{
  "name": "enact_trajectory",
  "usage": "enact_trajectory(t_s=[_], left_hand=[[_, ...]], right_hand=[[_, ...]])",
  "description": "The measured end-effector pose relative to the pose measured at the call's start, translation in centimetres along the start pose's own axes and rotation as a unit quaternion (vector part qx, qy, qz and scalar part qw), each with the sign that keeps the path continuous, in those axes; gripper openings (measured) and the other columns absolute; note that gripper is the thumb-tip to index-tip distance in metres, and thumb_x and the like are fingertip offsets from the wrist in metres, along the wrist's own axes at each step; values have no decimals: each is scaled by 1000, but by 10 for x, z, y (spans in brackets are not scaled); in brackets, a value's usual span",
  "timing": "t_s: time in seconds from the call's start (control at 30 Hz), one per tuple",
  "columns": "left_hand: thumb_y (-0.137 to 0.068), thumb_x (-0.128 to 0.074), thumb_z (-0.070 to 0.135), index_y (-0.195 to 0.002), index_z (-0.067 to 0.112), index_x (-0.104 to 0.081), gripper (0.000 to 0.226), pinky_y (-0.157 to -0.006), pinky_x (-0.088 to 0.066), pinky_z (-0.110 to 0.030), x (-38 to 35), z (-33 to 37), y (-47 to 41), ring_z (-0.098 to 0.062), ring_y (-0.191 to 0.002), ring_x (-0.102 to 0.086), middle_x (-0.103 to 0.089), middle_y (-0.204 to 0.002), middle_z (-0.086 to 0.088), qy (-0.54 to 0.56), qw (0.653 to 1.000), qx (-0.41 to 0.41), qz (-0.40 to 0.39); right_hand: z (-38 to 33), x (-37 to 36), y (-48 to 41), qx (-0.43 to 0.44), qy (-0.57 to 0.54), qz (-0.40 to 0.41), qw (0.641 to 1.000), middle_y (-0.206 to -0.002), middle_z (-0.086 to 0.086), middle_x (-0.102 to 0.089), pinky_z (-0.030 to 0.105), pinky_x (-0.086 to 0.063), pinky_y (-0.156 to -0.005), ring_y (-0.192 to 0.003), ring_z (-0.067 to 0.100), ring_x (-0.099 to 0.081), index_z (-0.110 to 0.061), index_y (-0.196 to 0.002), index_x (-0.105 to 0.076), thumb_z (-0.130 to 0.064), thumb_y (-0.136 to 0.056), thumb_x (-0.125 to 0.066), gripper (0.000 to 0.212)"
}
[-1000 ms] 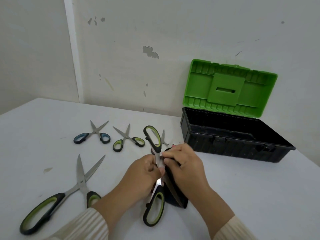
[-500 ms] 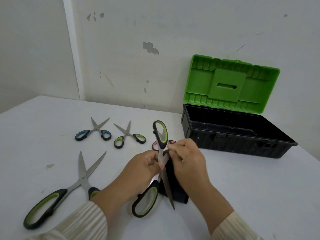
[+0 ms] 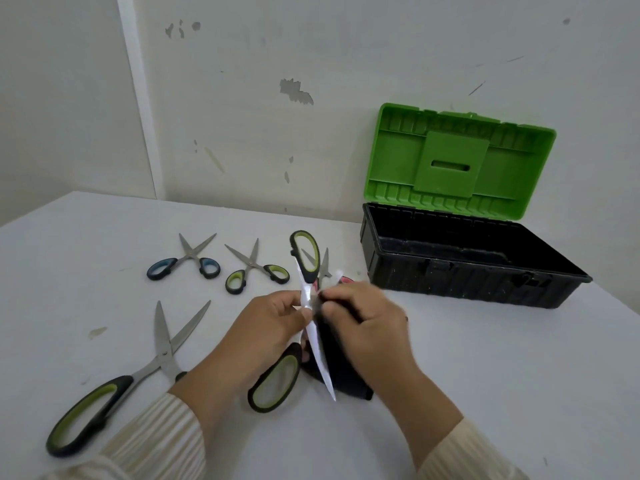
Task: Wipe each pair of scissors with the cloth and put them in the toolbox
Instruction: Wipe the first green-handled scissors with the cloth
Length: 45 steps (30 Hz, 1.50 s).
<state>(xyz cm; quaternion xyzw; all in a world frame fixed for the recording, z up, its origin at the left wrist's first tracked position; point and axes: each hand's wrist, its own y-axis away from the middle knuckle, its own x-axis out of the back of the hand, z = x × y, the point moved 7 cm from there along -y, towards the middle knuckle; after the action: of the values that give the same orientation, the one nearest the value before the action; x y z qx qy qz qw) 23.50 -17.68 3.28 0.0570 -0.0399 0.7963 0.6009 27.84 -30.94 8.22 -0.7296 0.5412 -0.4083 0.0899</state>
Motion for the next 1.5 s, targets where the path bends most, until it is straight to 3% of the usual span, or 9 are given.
enact_trajectory(t_s=[0.4, 0.53, 0.7, 0.8, 0.93, 1.03, 1.13, 1.3, 1.5], left_hand=[[-90, -56, 29, -92, 17, -70, 19, -61, -49, -43, -10, -3, 0, -27, -64, -46, -56, -74, -17, -31, 999, -22, -32], [-76, -55, 46, -92, 18, -69, 35, -65, -40, -38, -8, 0, 1, -24, -68, -45, -58, -77, -18, -44, 998, -38, -31], [-94, -53, 19, -97, 13, -70, 18, -59, -49, -31, -10, 7, 4, -25, -65, -50, -60, -81, -31, -38, 997, -37, -59], [-95, -50, 14, -94, 26, -71, 24, -54, -53, -29, -2, 24, 6, -15, -54, -54, -62, -67, -8, -16, 995, -96, -17], [-93, -43, 30, -112, 31, -58, 24, -58, -49, -27, 18, 53, 22, -12, -65, -56, -59, -70, 6, -352, 857, -342, 156], [-88, -50, 19, -114, 31, -64, 33, -40, -42, -29, 14, 43, 20, -21, -60, -52, -54, -66, 2, -469, 783, -367, 179], [-79, -62, 7, -106, 27, -73, 36, -39, -34, -24, 11, 35, 14, -21, -56, -49, -51, -62, 2, -498, 758, -373, 196], [-82, -71, 22, -101, 29, -61, 22, -61, -47, -28, 21, 37, 12, -15, -75, -52, -60, -82, 12, -421, 825, -311, 213], [-70, -71, 56, -105, 24, -49, 52, -86, -45, -32, 56, 13, 1, -12, -98, -51, -55, -102, 12, -285, 927, -24, 241]], right_hand=[[12, 4, -10, -18, 32, 39, 999, -83, -5, -56, -1, -36, -73, -83, -9, -51, -17, -89, -73, -10, -81, -65, 13], [-1, -18, 4, 4, 33, -61, 998, -87, 6, -59, 1, -39, -73, -79, 1, -54, -11, -90, -72, -11, -83, -59, 14], [38, 43, -19, -119, 10, 141, 983, -89, -1, -62, 6, -39, -79, -81, 1, -55, -28, -85, -68, -12, -81, -64, 16], [52, 60, -12, -199, -141, 173, 954, -93, 1, -65, 27, -49, -82, -84, 9, -61, -26, -80, -68, -5, -82, -59, 23], [30, 43, -13, -202, -274, 22, 940, -82, 6, -68, 24, -47, -74, -83, 16, -61, -11, -68, -72, -10, -80, -59, 18], [31, 17, -3, -322, -315, -91, 888, -70, 11, -67, 29, -48, -73, -72, 22, -61, -5, -61, -70, -56, -74, -51, 56], [31, 8, 6, -378, -318, -149, 857, -69, 12, -68, 27, -50, -71, -67, 19, -62, -1, -68, -69, -52, -82, -48, 57], [31, 9, 7, -374, -274, -174, 869, -73, 12, -63, 28, -47, -60, -68, 20, -58, -6, -67, -70, -21, -65, -64, 15], [32, 10, 2, -324, -264, -158, 895, -69, 7, -63, 19, -44, -50, -62, 15, -56, -8, -65, -67, -10, -82, -50, 24]])
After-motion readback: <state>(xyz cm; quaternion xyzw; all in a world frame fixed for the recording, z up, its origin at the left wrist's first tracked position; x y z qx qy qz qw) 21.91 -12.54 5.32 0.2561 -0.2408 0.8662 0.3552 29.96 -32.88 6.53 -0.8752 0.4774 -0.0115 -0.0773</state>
